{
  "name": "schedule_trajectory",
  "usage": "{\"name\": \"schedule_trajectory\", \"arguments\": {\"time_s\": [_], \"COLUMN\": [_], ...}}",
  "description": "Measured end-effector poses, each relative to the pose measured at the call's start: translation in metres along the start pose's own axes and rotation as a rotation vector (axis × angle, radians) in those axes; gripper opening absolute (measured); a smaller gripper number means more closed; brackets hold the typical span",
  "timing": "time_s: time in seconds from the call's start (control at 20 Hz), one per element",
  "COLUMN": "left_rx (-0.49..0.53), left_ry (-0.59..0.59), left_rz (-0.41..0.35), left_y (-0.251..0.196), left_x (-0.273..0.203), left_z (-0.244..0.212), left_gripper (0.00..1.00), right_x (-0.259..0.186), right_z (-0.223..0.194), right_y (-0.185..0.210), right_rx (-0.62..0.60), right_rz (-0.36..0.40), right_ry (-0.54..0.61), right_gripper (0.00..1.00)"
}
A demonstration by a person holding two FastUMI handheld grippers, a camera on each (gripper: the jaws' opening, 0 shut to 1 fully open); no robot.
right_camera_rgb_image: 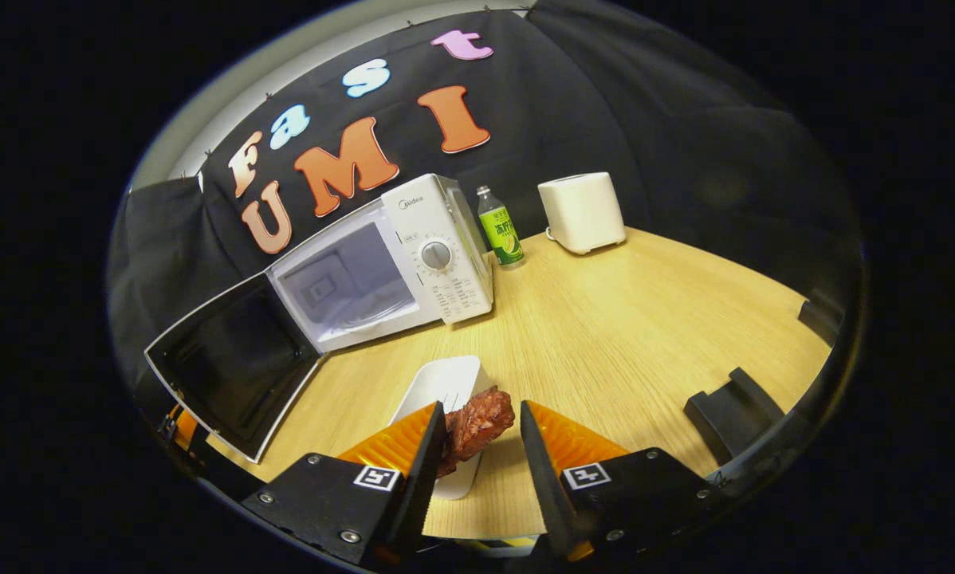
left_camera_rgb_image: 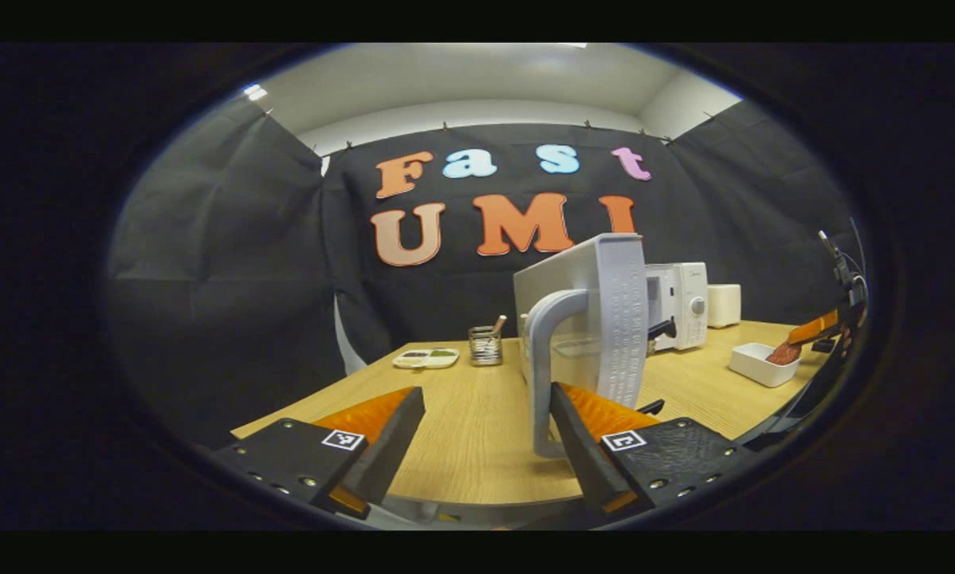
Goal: Open the microwave oven with the left hand, put the food in, and close the microwave oven.
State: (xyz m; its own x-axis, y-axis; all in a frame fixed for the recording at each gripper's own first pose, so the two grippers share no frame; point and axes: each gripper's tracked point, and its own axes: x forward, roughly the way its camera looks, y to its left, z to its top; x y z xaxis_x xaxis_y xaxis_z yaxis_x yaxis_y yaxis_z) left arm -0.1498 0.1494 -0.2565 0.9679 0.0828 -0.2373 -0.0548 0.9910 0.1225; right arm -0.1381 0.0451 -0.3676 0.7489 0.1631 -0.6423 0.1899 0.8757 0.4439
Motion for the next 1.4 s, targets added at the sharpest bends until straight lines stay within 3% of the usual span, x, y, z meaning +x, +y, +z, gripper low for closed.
{"name": "schedule_trajectory", "arguments": {"time_s": [0.15,0.35,0.45,0.5,0.8,0.85,1.0,1.1,1.2,1.4], "left_rx": [0.040,0.052,0.057,0.057,0.058,0.055,0.045,0.037,0.022,0.011], "left_ry": [0.008,0.002,0.002,0.003,-0.005,-0.010,-0.013,-0.004,-0.001,0.020], "left_rz": [0.038,0.092,0.113,0.124,0.190,0.201,0.238,0.259,0.272,0.293], "left_y": [0.014,0.033,0.042,0.046,0.069,0.072,0.083,0.090,0.094,0.099], "left_x": [-0.010,-0.017,-0.018,-0.020,-0.023,-0.023,-0.024,-0.024,-0.023,-0.020], "left_z": [-0.003,0.004,0.005,0.003,0.009,0.011,0.011,0.006,0.006,-0.001], "left_gripper": [0.90,0.94,0.94,0.90,0.94,0.90,0.94,0.90,0.94,0.90], "right_x": [0.000,-0.001,-0.002,-0.004,0.000,-0.001,-0.003,-0.001,0.006,0.025], "right_z": [0.001,0.008,0.012,0.015,0.031,0.036,0.057,0.074,0.090,0.114], "right_y": [0.006,0.008,0.012,0.015,0.024,0.026,0.041,0.051,0.063,0.096], "right_rx": [0.105,0.260,0.279,0.267,0.170,0.143,0.065,0.031,0.016,0.011], "right_rz": [0.046,0.095,0.107,0.111,0.091,0.087,0.096,0.109,0.124,0.161], "right_ry": [0.009,0.004,-0.005,-0.014,-0.042,-0.048,-0.091,-0.118,-0.144,-0.187], "right_gripper": [0.48,0.31,0.25,0.23,0.14,0.14,0.14,0.14,0.14,0.14]}}
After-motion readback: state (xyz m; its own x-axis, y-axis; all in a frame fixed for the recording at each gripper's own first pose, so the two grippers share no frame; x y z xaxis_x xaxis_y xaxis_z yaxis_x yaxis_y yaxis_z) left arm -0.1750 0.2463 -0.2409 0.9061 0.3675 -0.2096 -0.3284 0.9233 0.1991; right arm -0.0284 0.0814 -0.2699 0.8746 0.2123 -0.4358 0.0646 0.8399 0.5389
